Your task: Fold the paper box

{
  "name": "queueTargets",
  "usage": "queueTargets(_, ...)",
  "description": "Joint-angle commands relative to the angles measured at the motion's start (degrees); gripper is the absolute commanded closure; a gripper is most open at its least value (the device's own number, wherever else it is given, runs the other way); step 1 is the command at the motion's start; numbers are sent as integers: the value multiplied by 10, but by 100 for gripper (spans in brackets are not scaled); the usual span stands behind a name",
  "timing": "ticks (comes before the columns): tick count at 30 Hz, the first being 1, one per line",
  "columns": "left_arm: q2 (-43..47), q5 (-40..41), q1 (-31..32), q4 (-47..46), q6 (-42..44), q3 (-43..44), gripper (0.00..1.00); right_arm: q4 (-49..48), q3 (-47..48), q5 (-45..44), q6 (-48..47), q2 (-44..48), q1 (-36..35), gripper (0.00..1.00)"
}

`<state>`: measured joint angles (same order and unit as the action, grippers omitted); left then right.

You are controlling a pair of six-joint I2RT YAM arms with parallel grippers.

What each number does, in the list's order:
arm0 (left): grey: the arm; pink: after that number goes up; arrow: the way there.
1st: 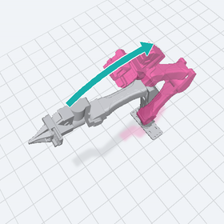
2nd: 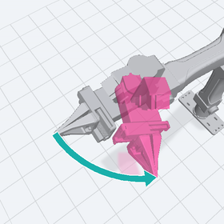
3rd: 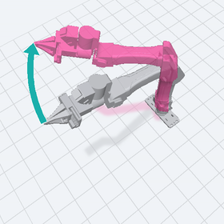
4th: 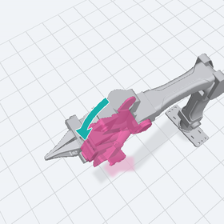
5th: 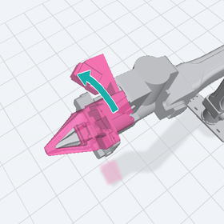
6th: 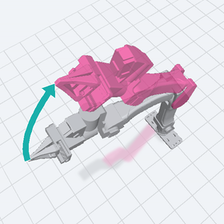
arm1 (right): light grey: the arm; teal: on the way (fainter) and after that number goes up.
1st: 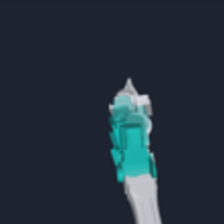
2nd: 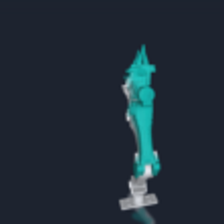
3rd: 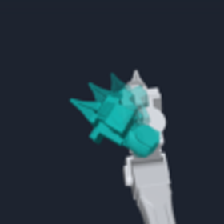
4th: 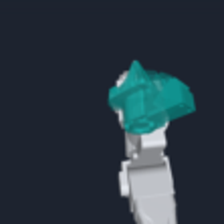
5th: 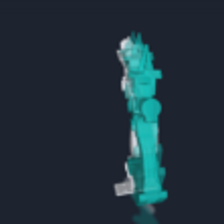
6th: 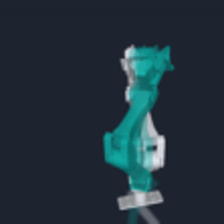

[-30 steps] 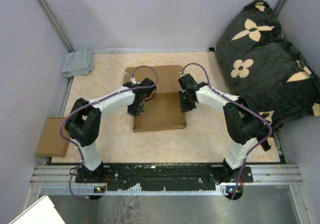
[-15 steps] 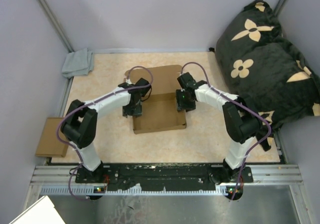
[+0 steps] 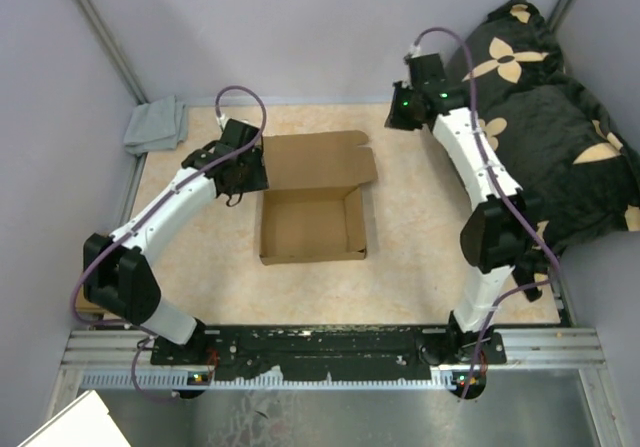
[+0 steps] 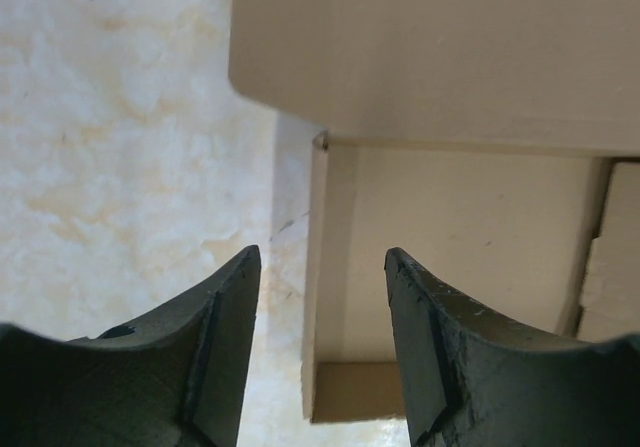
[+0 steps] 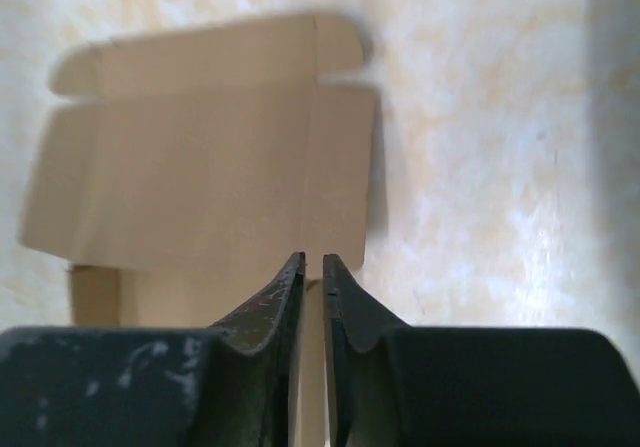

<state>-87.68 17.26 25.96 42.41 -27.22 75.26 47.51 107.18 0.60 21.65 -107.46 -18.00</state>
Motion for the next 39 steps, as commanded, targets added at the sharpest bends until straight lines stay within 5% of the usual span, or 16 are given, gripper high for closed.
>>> queueTargets(1,-13,-93,-58,-95,34,14,40,-60,3,181,-25,12,53,80)
queueTargets(4,-44,-164,-119,-126,25,19,40,-89,5,165,6,-9,56,66)
queueTargets(7,-87,-227,-175,-141,15,26,40,-43,59,123,-4,-63,55,13)
queueTargets(9,-116,-270,-201,-144,15,34,40,8,120,117,-24,-117,56,3)
queueTargets(14,-181,-313,-218,-157,20,69,41,68,205,94,-43,-212,56,2)
queueTargets(26,-247,-320,-220,-172,21,99,42,75,191,154,-49,-269,56,10)
queueTargets(39,-283,-339,-222,-169,33,120,43,-7,-106,59,-60,-27,-13,14)
